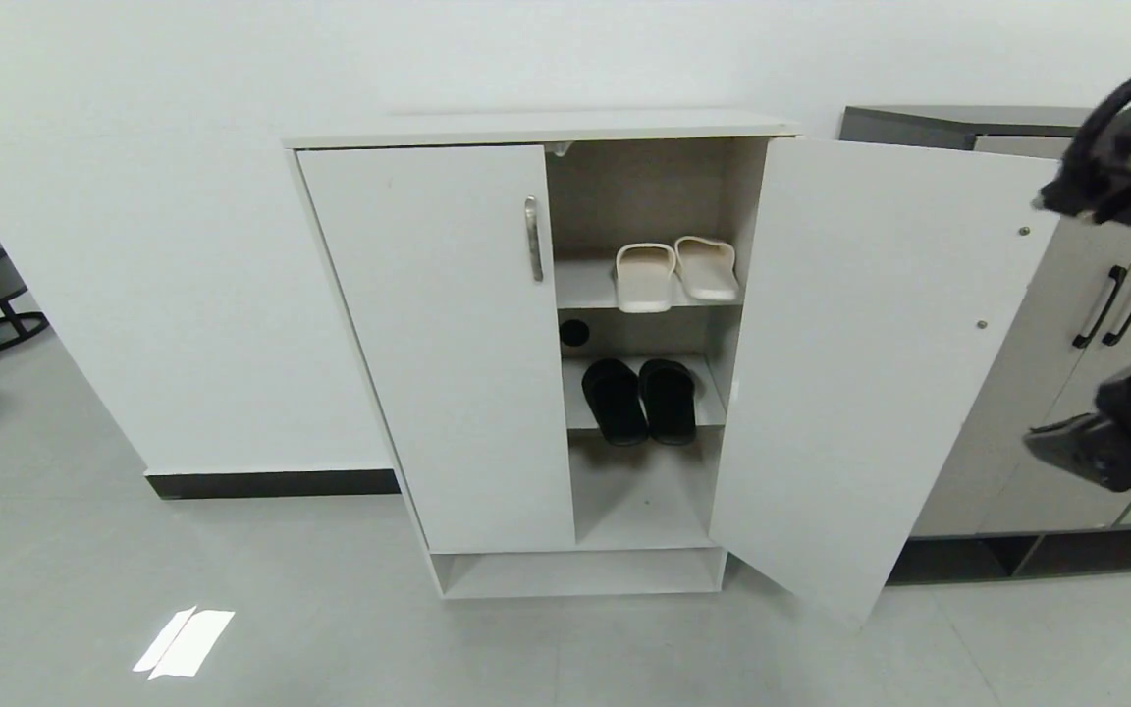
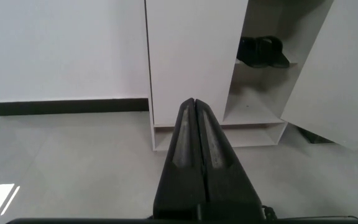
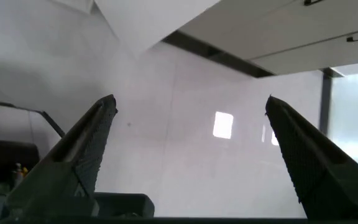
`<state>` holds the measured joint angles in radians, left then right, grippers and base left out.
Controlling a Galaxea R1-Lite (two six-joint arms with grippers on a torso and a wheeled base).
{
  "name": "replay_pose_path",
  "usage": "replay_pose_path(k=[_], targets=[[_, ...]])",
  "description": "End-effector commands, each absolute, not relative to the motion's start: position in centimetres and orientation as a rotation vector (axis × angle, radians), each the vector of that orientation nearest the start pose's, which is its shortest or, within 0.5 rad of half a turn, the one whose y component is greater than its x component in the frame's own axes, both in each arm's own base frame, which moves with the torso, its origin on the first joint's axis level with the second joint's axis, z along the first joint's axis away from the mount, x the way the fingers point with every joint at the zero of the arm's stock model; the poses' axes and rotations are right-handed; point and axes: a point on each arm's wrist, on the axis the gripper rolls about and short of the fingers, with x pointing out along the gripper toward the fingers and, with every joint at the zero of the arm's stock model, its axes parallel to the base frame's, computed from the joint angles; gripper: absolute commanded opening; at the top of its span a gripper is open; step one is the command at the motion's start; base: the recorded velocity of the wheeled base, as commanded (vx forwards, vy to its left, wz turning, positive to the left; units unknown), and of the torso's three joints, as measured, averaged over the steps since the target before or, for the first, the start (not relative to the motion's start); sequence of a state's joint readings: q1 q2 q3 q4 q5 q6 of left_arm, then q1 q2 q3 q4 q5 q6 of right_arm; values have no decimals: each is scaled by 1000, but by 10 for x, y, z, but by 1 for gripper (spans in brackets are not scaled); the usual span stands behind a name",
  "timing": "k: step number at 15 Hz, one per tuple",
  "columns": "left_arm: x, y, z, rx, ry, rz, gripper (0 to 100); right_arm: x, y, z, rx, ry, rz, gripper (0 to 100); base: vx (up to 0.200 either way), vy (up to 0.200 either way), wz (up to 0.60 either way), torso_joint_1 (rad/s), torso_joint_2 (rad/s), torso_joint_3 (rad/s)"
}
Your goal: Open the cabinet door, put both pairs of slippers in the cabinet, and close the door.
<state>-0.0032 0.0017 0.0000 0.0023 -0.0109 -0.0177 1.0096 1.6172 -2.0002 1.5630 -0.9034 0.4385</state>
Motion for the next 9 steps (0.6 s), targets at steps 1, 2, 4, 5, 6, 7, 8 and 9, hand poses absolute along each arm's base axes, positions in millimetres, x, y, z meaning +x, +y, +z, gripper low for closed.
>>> replay_pose_path(k=[1,2,4,5,6,7,8,9], targets=[[-23,0,75,-18,5,-14,0,67,63,383,-325,543,-71,100,0,0,0,0,0,0],[-23,0,75,-18,5,-14,0,47,31,390,-241,490,-99,100,0,0,0,0,0,0],[-23,0,75,-18,5,-14,0,16,-9,394,-120,423,-144,100,0,0,0,0,0,0],[-23,0,75,-18,6,-14,0,3,-23,394,-78,394,-143,100,0,0,0,0,0,0],[-23,0,75,-18,5,-14,0,-10,-36,386,-59,389,-153,100,0,0,0,0,0,0],[-23,0,75,-18,5,-14,0,-17,-43,370,-65,417,-159,100,0,0,0,0,0,0],[-23,0,75,-18,5,-14,0,-21,-47,358,-59,425,-159,100,0,0,0,0,0,0],[-23,0,75,-18,5,-14,0,-25,-49,352,-3,408,-124,100,0,0,0,0,0,0]])
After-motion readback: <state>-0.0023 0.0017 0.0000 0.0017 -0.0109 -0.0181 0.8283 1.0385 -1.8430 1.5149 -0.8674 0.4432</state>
